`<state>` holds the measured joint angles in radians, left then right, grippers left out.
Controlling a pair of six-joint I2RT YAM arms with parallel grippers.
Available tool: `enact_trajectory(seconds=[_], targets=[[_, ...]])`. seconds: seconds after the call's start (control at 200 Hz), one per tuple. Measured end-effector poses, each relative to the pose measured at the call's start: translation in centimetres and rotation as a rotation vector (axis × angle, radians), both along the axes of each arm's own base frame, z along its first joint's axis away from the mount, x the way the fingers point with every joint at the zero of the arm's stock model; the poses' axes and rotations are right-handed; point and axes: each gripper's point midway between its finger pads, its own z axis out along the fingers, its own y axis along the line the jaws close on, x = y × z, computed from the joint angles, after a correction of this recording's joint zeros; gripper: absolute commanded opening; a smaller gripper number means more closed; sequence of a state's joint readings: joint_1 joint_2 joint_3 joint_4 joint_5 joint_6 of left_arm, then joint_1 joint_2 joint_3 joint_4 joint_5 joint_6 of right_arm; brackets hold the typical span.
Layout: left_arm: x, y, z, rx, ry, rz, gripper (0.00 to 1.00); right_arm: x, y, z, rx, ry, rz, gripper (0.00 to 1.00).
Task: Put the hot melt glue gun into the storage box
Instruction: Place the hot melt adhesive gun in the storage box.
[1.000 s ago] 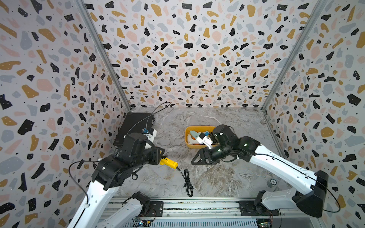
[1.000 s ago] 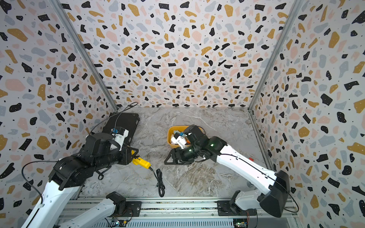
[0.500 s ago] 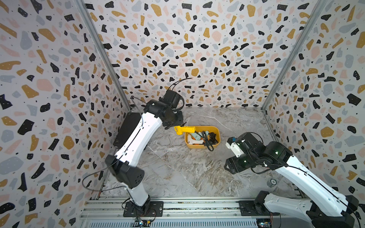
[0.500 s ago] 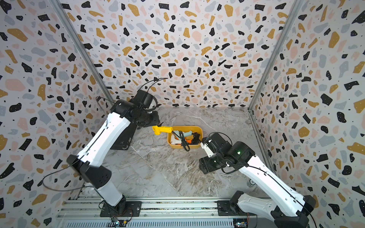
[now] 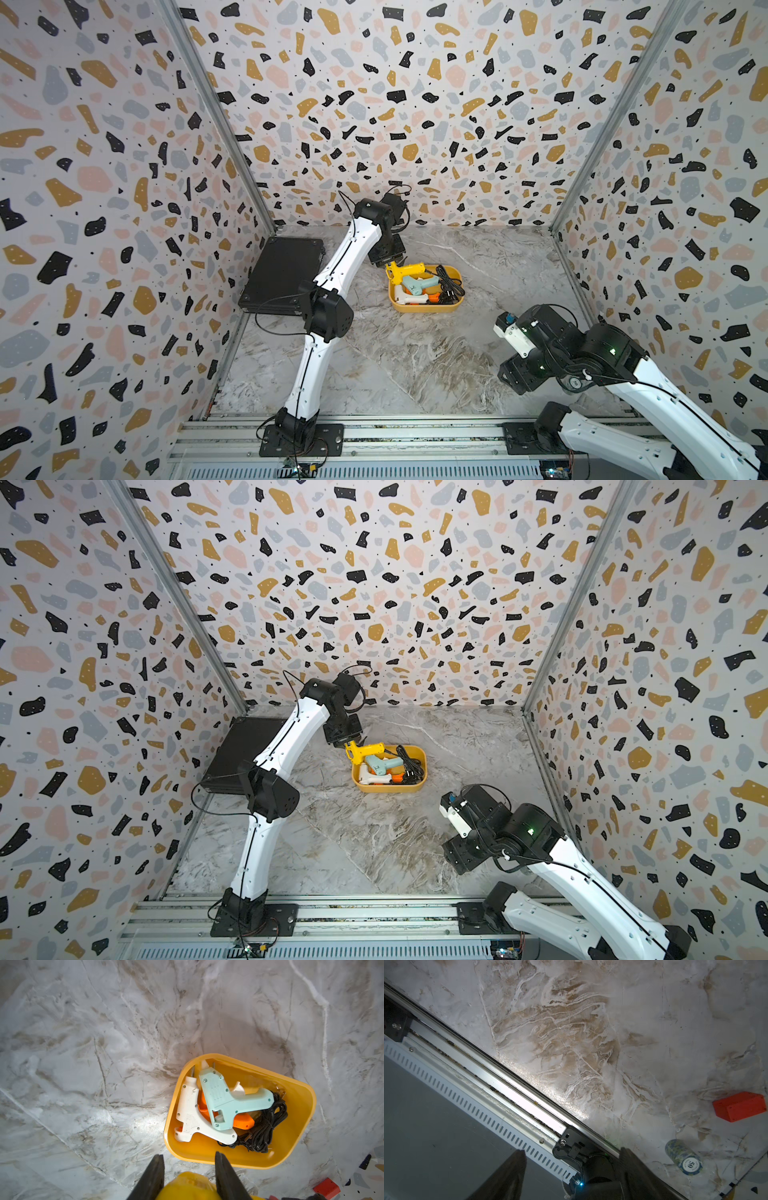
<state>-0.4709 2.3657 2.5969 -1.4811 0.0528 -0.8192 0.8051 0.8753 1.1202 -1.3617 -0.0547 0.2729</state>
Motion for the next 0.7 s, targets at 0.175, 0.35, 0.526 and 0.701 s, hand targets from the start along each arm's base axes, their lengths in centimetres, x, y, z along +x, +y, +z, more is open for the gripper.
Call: enact_trajectory(seconds=[0.175, 0.35, 0.526, 0.701], targets=[[0.3, -0.9, -2.4, -0.011, 0.053, 0.029, 0.00, -0.1, 0.2, -1.2, -0.026, 0.033, 0.022, 0.77], [0.6, -1.8, -4.8, -0.025, 0.099, 0.048, 0.00, 0.4, 0.7, -1.9, -0.049, 0.056, 0.032, 0.78], [0.8, -2.4, -7.7, -0.022, 0.149, 0.051, 0.00, 0.9, 1.1, -2.2, -0.059, 0.066, 0.026, 0.79], [0.5, -2.3, -8.8, -0.010, 0.175, 0.050, 0.00, 1.3, 1.3, -2.5, -0.058, 0.086, 0.019, 0.79]])
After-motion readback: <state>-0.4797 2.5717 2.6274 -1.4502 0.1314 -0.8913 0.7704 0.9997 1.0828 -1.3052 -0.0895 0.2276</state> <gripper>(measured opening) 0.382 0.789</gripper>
